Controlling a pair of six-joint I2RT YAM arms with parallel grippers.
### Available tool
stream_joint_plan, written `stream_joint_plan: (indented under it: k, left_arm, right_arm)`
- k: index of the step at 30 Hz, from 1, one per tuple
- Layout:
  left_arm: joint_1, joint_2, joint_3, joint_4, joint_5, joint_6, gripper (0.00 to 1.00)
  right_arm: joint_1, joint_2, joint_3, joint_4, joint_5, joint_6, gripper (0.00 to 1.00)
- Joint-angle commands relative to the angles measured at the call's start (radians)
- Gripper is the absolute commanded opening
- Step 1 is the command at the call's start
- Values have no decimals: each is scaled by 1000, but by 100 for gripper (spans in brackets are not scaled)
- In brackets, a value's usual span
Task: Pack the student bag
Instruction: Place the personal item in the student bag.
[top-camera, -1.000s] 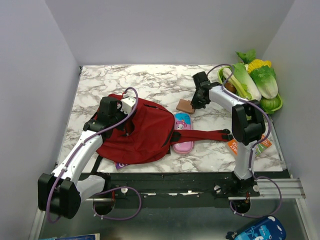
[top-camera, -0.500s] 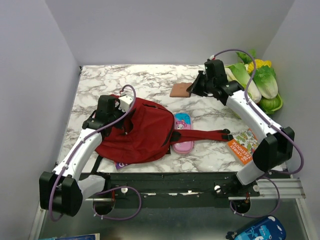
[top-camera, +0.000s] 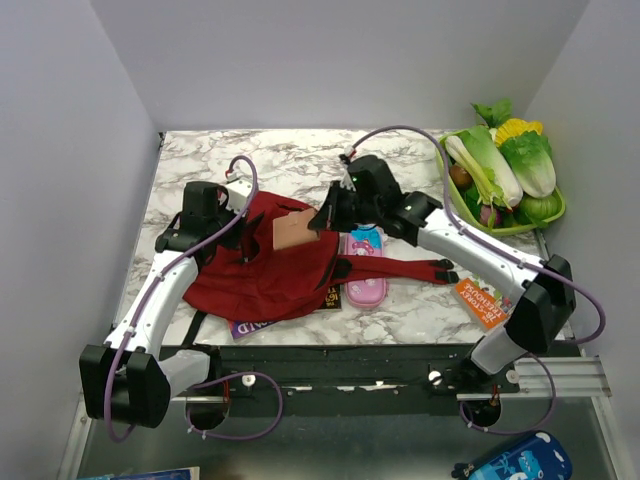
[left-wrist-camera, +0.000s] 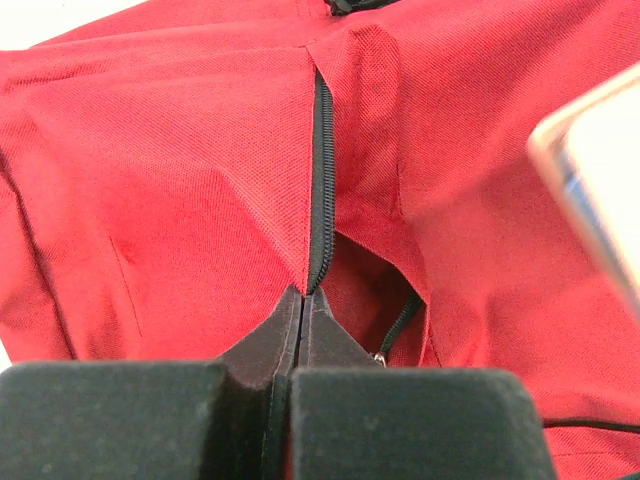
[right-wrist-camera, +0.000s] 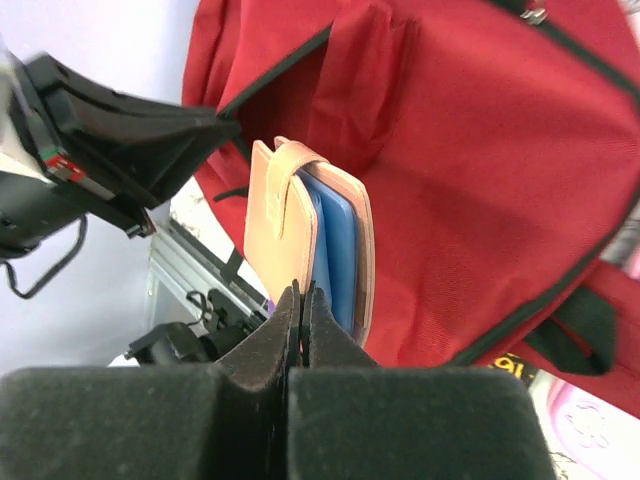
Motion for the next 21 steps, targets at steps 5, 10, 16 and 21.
stream_joint_plan:
  k: [5,10,16,21]
  left_arm:
    - [2,-14,23,-8,63,-9,0]
    - [2,-14,28,-22,72,-2,0]
    - [2,-16,21,-35,68,29,0]
    - [2,-13,15,-28,66,29,0]
  right_arm:
    - [63,168,74,44,-62,18,1]
    - [63,257,157,36,-48,12,1]
    - [67,312,244,39,-64,8,1]
    - [66,338,295,36,-65,5,1]
